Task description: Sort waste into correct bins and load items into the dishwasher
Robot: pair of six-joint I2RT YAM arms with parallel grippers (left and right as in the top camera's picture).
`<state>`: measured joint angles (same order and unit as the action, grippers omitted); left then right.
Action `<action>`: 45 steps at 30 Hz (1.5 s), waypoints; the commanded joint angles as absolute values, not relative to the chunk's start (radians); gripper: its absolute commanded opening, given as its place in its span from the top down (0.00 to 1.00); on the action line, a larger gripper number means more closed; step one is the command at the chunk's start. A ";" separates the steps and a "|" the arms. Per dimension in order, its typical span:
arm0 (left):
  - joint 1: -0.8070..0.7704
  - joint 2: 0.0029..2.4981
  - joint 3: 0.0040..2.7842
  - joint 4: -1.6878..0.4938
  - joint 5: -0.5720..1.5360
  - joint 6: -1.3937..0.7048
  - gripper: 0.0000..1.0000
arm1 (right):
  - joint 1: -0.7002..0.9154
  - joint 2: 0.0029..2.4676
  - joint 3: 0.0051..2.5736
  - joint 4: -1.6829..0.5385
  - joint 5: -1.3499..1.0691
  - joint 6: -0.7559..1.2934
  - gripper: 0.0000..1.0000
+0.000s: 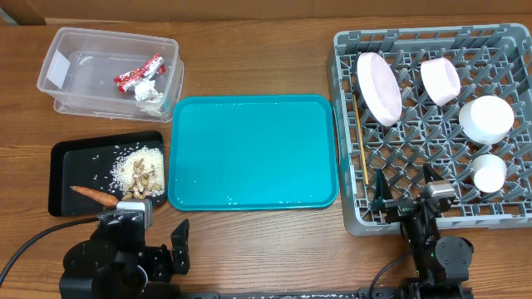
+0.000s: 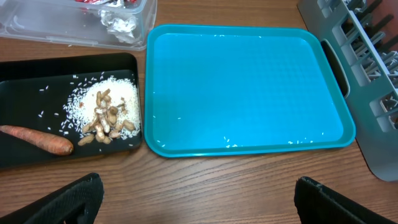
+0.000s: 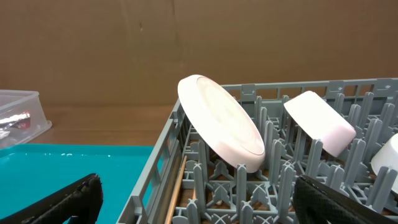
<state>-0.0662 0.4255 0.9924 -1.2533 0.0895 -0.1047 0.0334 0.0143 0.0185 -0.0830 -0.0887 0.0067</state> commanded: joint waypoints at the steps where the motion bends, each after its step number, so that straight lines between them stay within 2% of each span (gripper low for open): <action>1: -0.068 0.418 0.989 -1.253 0.078 -0.120 0.00 | 0.040 0.003 0.008 -0.076 -0.079 0.003 0.00; 14: -0.065 0.386 0.957 -1.197 0.067 -0.104 0.00 | 0.040 0.003 0.008 -0.076 -0.079 0.003 0.00; 23: -0.065 0.136 0.517 -0.754 0.060 -0.033 0.00 | 0.040 0.003 0.008 -0.076 -0.079 0.003 0.00; 28: -0.065 0.002 0.250 -0.421 0.060 -0.048 0.00 | 0.040 0.003 0.008 -0.077 -0.079 0.003 0.00; 36: -0.065 0.004 0.011 0.048 0.030 -0.028 0.00 | 0.040 0.003 0.008 -0.076 -0.079 0.003 0.00; 41: -0.065 0.004 0.005 -0.071 0.016 -0.029 0.00 | 0.040 0.003 0.008 -0.076 -0.079 0.003 0.00; 45: -0.065 0.004 0.005 -0.077 0.018 -0.029 0.00 | 0.040 0.003 0.008 -0.076 -0.079 0.003 0.00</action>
